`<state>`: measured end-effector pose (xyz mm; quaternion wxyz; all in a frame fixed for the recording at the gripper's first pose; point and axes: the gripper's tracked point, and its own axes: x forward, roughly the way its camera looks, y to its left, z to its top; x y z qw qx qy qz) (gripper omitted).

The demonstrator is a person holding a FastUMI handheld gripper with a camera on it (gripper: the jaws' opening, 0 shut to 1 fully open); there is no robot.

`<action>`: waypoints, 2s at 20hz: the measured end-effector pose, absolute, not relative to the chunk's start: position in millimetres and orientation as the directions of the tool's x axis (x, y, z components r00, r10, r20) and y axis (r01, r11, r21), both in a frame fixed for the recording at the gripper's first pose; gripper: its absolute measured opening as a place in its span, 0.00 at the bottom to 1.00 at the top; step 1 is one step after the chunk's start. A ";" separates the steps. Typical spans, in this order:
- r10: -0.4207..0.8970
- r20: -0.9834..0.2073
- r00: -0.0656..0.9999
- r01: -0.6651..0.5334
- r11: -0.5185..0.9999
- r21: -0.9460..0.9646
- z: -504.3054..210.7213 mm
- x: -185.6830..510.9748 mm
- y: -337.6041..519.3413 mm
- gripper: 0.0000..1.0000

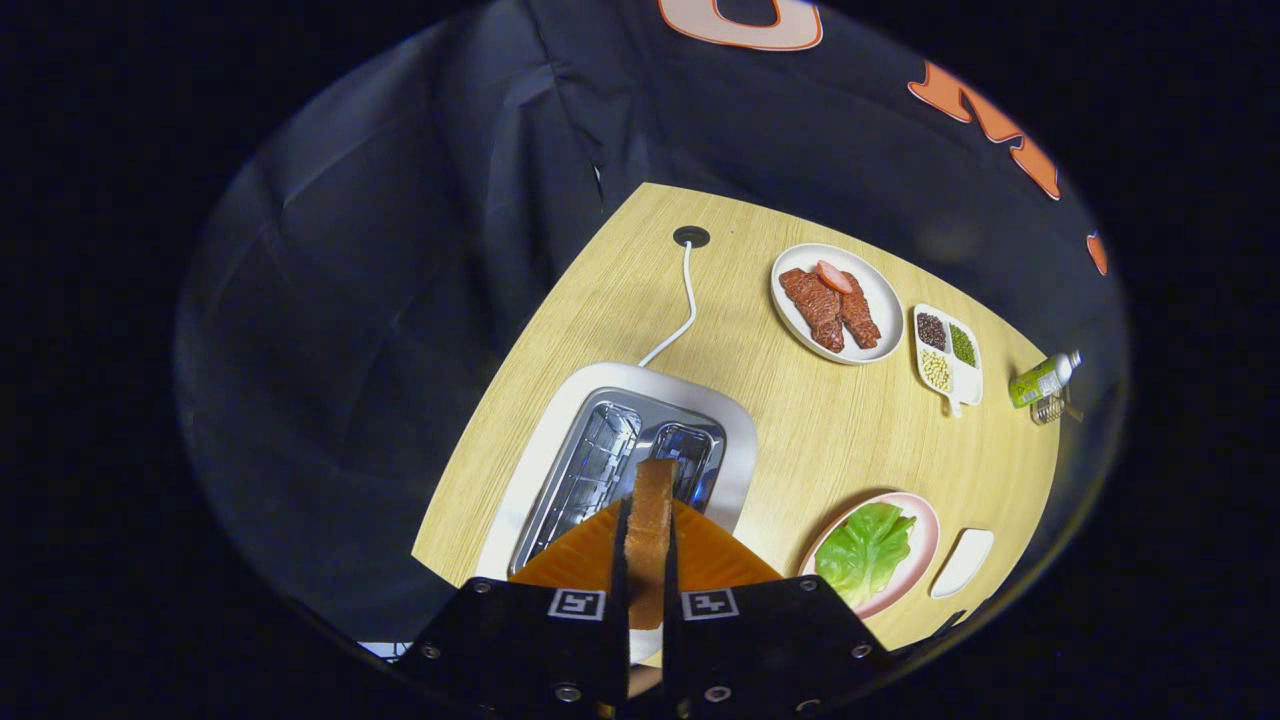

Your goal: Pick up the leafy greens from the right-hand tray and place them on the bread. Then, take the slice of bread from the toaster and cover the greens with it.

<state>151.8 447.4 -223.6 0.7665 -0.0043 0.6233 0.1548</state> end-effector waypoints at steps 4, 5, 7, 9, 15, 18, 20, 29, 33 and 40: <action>0.291 -0.933 0.211 -0.206 0.946 0.248 -196.3 158.6 436.4 0.13; 0.305 -0.927 0.217 -0.206 0.943 0.262 -188.9 158.5 431.8 0.13; 0.348 -0.908 0.232 -0.209 0.930 0.303 -173.4 157.0 425.3 0.13; 0.393 -0.883 0.258 -0.207 0.915 0.347 -155.4 157.6 419.0 0.13; 0.497 -0.802 0.333 -0.212 0.868 0.449 -107.6 151.9 388.5 0.13; 0.538 -0.767 0.350 -0.200 0.843 0.500 -100.6 145.3 369.0 0.13; 0.556 -0.745 0.367 -0.183 0.829 0.528 -99.5 142.1 350.4 0.13; 0.652 -0.610 0.450 -0.130 0.724 0.678 -103.1 129.5 284.0 0.11; 0.685 -0.556 0.471 -0.107 0.670 0.735 -116.6 119.9 258.8 0.12; 0.718 -0.482 0.502 -0.020 0.567 0.823 -157.6 112.3 225.2 0.12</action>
